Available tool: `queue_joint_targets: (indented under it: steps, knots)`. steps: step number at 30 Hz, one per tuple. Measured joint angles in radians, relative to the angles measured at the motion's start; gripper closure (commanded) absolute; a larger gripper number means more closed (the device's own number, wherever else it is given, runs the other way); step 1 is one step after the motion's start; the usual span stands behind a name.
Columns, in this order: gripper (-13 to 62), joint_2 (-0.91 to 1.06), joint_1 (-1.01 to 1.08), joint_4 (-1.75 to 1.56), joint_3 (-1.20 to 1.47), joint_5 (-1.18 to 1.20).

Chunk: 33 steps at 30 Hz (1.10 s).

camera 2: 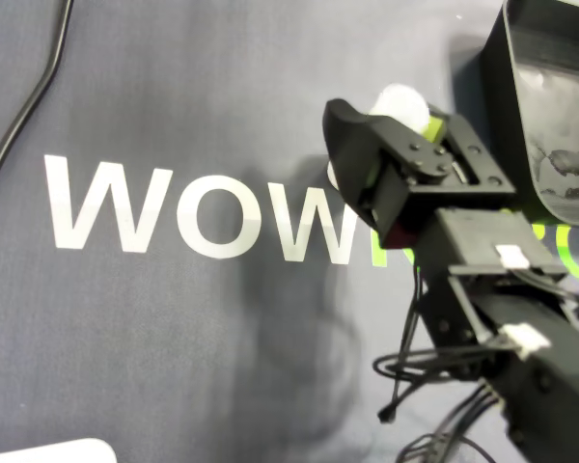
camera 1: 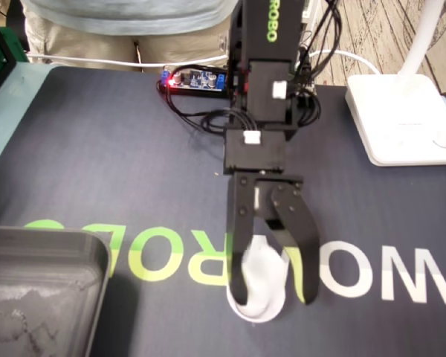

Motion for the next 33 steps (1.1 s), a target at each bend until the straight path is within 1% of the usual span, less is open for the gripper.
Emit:
queue_joint_targets:
  steps: [4, 11, 15, 16, 17, 18, 19, 20, 21, 22, 23, 25, 27, 29, 33]
  knots:
    - [19.3, 0.037, 0.006, 0.000, 0.000, 0.000]
    - [19.4, 0.167, 0.002, 0.000, 0.002, 0.006]
    - [19.4, 0.272, 0.005, 0.031, 0.002, 0.115]
    - [19.5, 0.301, 0.003, 0.054, 0.002, 0.166]
    - [19.5, 0.373, 0.003, 0.135, -0.003, 0.321]
    - [19.5, 0.380, 0.002, 0.152, -0.005, 0.348]
    - [19.5, 0.453, 0.006, 0.244, -0.023, 0.537]
    - [19.5, 0.463, 0.006, 0.258, -0.025, 0.560]
    - [19.5, 0.492, 0.011, 0.287, -0.028, 0.643]
    - [19.5, 0.558, 0.032, 0.344, -0.025, 0.831]
    - [19.5, 0.594, 0.046, 0.390, -0.026, 0.905]
    - [19.5, 0.606, 0.057, 0.436, -0.028, 0.971]
    - [19.2, 0.606, 0.078, 0.509, -0.011, 1.167]
    - [19.0, 0.606, 0.103, 0.526, 0.021, 1.301]
    - [18.9, 0.606, 0.124, 0.526, 0.100, 1.381]
